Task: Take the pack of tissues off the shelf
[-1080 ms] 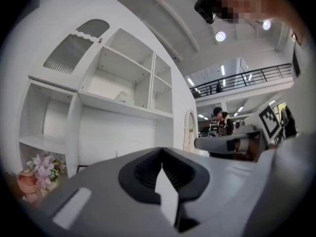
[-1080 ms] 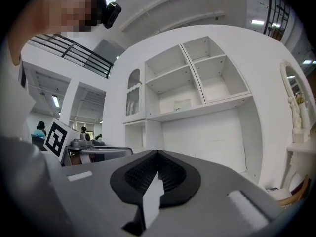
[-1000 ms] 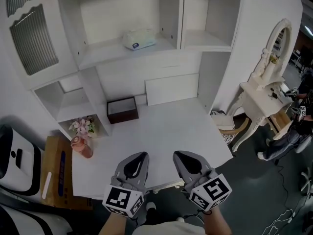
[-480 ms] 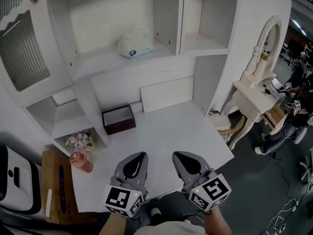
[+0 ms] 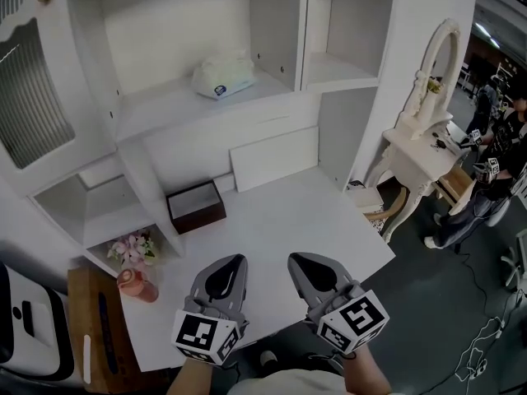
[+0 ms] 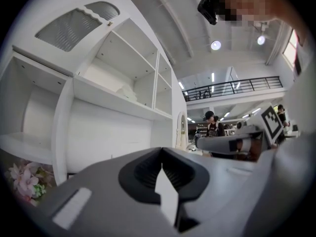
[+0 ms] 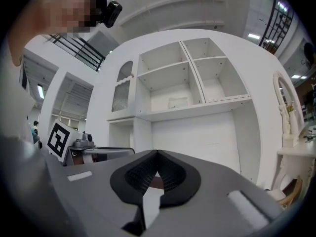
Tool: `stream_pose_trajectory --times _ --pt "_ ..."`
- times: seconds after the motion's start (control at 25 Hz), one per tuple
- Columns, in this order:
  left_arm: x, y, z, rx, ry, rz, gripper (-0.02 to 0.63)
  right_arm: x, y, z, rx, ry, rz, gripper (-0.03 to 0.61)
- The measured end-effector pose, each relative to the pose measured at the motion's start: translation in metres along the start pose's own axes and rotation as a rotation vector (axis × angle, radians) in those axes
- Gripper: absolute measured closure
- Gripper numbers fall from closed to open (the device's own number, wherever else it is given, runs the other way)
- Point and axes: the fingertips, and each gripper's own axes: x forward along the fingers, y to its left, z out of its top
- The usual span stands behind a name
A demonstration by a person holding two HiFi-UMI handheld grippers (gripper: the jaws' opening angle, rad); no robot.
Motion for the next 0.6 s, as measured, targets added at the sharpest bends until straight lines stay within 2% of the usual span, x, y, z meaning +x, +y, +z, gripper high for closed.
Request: stream_pose_trajectory --times 0.28,0.6 --pt "0.005 0.008 -0.001 0.000 0.001 -0.012 0.613 0.008 -0.002 -0.003 0.010 0.002 -0.018 0.577" --pt "0.015 0.021 0.001 0.007 -0.002 0.015 0.612 0.025 -0.010 -0.001 0.013 -0.003 0.006 0.577"
